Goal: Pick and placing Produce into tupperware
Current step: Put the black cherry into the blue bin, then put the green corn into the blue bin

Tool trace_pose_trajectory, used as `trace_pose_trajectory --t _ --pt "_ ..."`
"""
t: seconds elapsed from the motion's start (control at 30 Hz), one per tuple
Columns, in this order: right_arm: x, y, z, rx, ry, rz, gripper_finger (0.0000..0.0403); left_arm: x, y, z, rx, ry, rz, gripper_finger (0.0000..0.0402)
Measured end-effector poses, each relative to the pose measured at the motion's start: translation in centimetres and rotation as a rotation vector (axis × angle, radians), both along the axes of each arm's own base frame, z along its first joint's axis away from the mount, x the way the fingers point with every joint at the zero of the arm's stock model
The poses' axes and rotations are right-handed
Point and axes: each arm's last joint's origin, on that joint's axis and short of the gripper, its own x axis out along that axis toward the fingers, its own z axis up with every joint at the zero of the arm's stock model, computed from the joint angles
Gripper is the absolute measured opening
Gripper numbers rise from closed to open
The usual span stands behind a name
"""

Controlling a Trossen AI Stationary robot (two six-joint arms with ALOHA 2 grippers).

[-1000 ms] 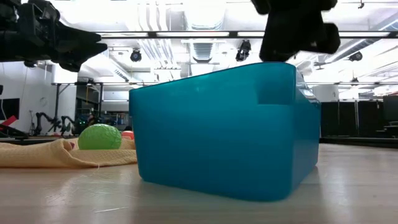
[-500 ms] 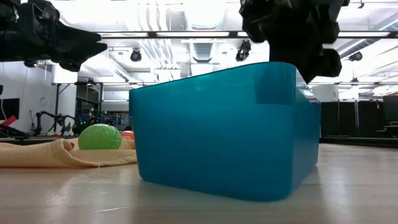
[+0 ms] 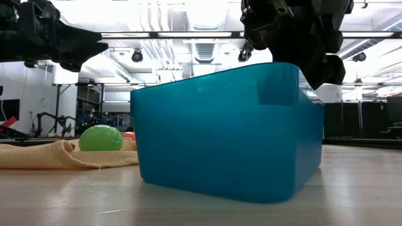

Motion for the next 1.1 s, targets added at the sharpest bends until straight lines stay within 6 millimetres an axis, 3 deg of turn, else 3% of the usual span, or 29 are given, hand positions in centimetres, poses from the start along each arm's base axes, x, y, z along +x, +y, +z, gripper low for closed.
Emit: trace_pose_trajectory --t 0.33,0.6,0.73,0.9,1.1 --pt "0.0 0.0 0.0 0.001 0.0 -0.003 0.0156 0.0 0.0 0.0 0.0 0.0 0.0 0.0202" --pt "0.1 -0.2 0.0 -0.01 -0.007 -0.011 0.0156 0.0 0.0 0.0 0.0 0.0 0.0 0.0202" --pt "0.7 -1.0 0.4 -0.124 -0.098 -0.058 0.015 0.0 0.0 0.0 0.0 0.0 0.0 0.0202" --pt "1.3 -2.0 2.3 -0.288 -0.209 -0.023 0.0145 0.0 0.0 0.0 0.0 -0.001 0.0 0.0202" --pt "0.9 -3.1 6.5 -0.526 -0.316 0.032 0.0147 0.0 0.0 0.0 -0.001 -0.002 0.0 0.0202"
